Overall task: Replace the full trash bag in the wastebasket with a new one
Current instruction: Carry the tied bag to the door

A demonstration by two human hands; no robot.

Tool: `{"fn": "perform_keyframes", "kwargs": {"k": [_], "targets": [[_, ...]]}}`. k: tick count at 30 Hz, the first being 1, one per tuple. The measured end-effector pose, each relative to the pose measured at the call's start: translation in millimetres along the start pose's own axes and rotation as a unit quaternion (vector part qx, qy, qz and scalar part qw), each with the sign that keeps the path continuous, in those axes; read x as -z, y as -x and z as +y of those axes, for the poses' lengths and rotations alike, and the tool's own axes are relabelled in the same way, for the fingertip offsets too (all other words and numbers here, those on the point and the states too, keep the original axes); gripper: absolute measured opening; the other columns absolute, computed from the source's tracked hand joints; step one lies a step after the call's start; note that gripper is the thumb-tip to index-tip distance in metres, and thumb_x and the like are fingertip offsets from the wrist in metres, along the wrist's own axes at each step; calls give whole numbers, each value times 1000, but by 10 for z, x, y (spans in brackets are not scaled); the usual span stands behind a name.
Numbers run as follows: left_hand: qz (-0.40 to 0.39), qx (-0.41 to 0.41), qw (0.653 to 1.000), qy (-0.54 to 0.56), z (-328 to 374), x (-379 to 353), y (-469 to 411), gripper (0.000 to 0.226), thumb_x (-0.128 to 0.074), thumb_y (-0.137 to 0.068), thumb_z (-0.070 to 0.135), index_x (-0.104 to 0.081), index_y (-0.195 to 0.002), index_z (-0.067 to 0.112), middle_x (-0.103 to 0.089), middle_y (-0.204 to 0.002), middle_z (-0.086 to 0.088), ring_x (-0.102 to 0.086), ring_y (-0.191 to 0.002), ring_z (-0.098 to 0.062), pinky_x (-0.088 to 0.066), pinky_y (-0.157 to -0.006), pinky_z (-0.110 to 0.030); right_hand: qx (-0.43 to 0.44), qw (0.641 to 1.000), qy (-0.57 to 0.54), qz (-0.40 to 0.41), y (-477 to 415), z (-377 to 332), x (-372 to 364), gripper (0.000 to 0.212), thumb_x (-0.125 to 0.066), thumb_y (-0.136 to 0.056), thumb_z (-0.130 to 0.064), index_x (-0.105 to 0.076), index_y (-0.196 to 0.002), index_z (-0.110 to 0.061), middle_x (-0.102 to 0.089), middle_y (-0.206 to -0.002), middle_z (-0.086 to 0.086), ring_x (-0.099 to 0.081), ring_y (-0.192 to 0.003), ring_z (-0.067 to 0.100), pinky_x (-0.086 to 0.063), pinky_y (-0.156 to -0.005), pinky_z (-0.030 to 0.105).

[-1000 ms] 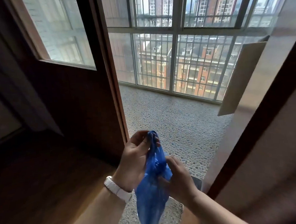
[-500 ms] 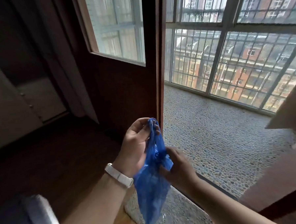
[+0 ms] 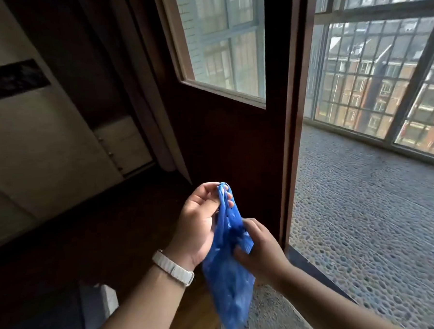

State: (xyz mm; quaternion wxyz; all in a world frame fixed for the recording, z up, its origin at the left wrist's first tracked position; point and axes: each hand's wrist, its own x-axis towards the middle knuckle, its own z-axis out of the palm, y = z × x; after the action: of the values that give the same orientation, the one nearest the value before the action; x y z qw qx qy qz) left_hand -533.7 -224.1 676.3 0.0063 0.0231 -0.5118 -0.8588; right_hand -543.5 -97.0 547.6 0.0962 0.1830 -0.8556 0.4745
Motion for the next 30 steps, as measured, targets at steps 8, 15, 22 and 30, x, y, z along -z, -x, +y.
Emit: {"fn": "perform_keyframes", "kwargs": {"k": [8, 15, 22, 30], "targets": [[58, -49, 997, -30, 203, -214, -888, 22, -41, -94, -4, -61, -91, 6, -68, -75, -4, -64, -68, -13, -55, -68, -22, 81, 996, 5, -38, -1149, 359, 175, 43, -60, -71, -36, -56, -107, -13, -56, -105, -1, -57, -94, 20, -51, -75, 33], [96, -74, 991, -57, 402, -76, -1291, 23, -40, -94, -3, -61, -91, 7, -66, -76, -6, -64, -70, -12, -54, -67, -22, 100, 993, -15, -56, -1720, 387, -36, 37, -62, -70, -37, -53, -97, -13, -51, -103, -4, -54, -91, 16, -51, -71, 38], [126, -102, 986, -41, 657, 498, -1648, 32, -40, -94, -3, -67, -86, 13, -69, -82, -4, -65, -74, -13, -54, -70, -23, 107, 992, -28, -68, -2262, 246, -497, 42, -66, -72, -28, -54, -111, -18, -52, -109, -7, -55, -96, 13, -52, -76, 32], [124, -126, 983, 40, 1114, 1389, -2351, 23, -42, -91, -3, -62, -88, 7, -68, -76, -5, -64, -68, -14, -54, -68, -22, 129, 985, -5, -115, -3181, 6, -1288, 43, -66, -72, -22, -59, -115, -20, -47, -105, -11, -52, -91, 5, -44, -75, 19]]}}
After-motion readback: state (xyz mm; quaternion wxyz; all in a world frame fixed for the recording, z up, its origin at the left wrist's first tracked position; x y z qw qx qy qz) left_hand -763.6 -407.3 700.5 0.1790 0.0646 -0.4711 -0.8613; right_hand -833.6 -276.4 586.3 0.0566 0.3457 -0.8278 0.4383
